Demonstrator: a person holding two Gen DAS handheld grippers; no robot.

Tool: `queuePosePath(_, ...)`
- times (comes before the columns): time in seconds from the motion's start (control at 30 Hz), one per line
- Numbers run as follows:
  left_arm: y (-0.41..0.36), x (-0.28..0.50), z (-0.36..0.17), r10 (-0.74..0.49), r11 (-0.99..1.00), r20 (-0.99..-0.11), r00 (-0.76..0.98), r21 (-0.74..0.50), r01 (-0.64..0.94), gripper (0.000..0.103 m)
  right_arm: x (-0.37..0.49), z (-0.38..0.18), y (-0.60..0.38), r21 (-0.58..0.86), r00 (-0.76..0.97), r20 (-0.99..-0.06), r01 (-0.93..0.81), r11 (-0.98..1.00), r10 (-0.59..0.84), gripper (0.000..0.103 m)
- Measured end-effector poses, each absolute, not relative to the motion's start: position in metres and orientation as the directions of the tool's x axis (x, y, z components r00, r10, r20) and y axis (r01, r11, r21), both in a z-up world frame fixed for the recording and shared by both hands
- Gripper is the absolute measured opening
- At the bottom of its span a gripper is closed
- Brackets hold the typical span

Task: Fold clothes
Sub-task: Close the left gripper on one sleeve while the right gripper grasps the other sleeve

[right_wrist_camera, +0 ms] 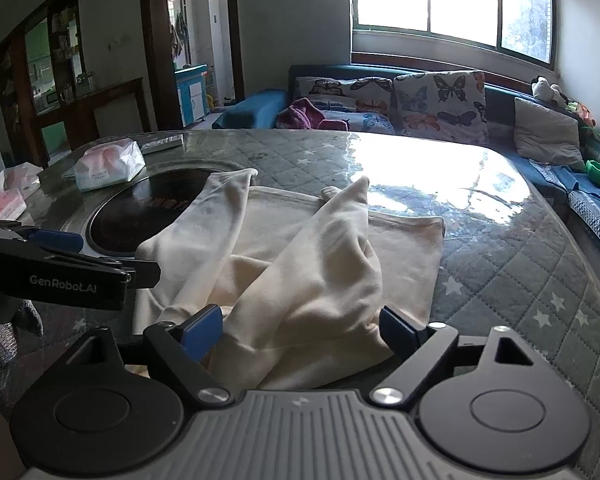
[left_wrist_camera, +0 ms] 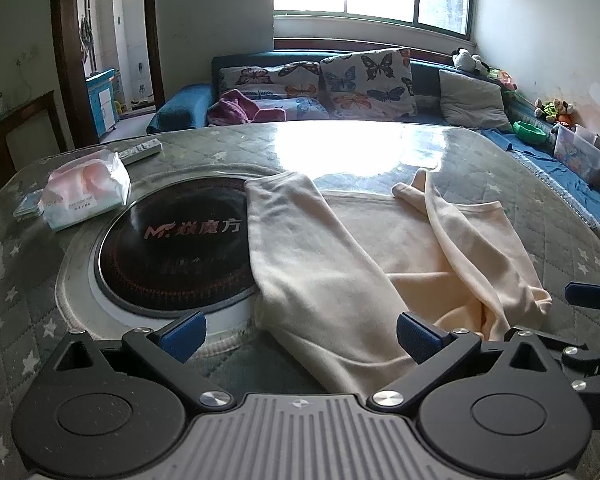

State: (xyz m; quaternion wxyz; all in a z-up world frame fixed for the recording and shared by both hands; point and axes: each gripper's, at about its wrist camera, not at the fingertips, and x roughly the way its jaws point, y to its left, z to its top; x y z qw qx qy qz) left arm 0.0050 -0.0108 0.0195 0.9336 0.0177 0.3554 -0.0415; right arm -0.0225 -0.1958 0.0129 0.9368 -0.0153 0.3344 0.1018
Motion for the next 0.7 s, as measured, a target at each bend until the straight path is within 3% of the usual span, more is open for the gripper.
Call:
queuePosePath(0.4, -0.018, 0.02, 0.018, -0.071, 0.994, -0.669, 0.74, 0.012, 0.106, 0.102, -0.009, 0.016, -0.199, 0.056, 0.75, -0.629, -0.221, 0.974, 0.206, 0.071)
queuePosePath(0.7, -0.024, 0.028, 0.016, -0.082, 0.992, -0.671, 0.737, 0.015, 0.124, 0.089, 0.003, 0.011, -0.189, 0.058, 0.724, -0.646, -0.268, 0.962, 0.241, 0.058)
